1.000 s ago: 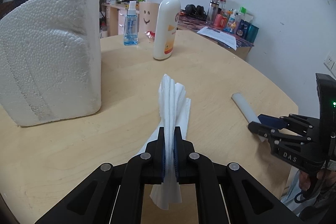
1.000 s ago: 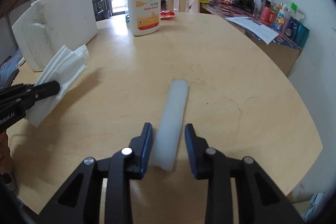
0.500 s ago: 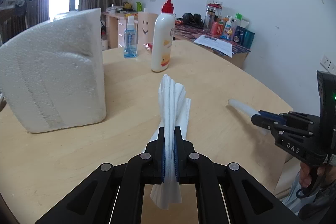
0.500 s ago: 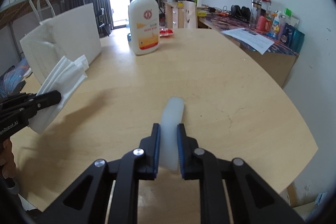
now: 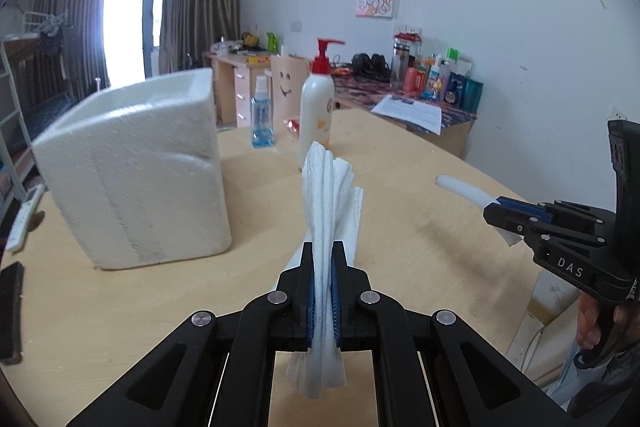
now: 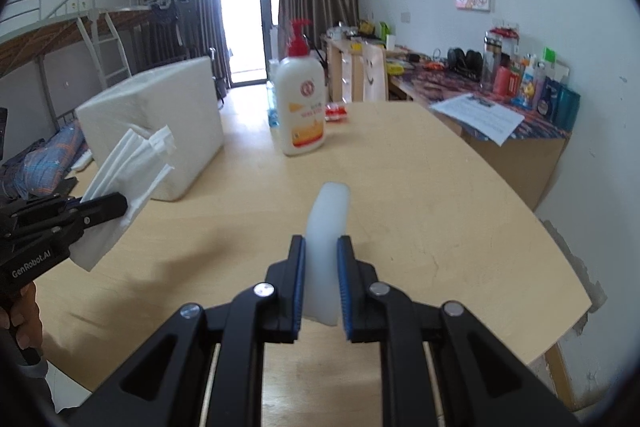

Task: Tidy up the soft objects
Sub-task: 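Lift and carry the tissues with the left tool while the right tool carries the stick to the box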

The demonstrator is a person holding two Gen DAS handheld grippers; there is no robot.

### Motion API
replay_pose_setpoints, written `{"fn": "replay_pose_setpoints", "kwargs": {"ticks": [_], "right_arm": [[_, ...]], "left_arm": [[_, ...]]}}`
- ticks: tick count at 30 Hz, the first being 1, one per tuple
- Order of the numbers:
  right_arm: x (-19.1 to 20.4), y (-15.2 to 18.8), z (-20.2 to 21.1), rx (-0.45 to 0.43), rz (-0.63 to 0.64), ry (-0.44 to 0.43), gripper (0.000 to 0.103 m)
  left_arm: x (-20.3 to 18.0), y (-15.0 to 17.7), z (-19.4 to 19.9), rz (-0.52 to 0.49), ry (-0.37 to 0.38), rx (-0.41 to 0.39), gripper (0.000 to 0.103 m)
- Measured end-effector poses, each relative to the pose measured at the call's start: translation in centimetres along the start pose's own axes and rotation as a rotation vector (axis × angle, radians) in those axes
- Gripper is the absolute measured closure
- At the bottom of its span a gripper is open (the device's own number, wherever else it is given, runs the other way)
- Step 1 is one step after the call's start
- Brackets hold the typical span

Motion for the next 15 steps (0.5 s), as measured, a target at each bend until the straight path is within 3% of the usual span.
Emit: {"fn": "replay_pose_setpoints", "kwargs": {"ticks": [15], "right_arm": [[4.1, -2.4, 3.8, -0.141, 0.092, -0.106, 0.084]], "left_arm": [[1.6, -0.7, 7.2, 0.011, -0.109, -0.139, 0.096]]}}
Point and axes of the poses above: each gripper's, at about its wrist camera, not at the fingertips, and z roughly against the way its jaws point, x to its left, y to its underside, the point moved 4 cm from there along -z, roughly the way its jaws point, and after that the axes turned 10 degrees about -y, right-handed, at the moved point
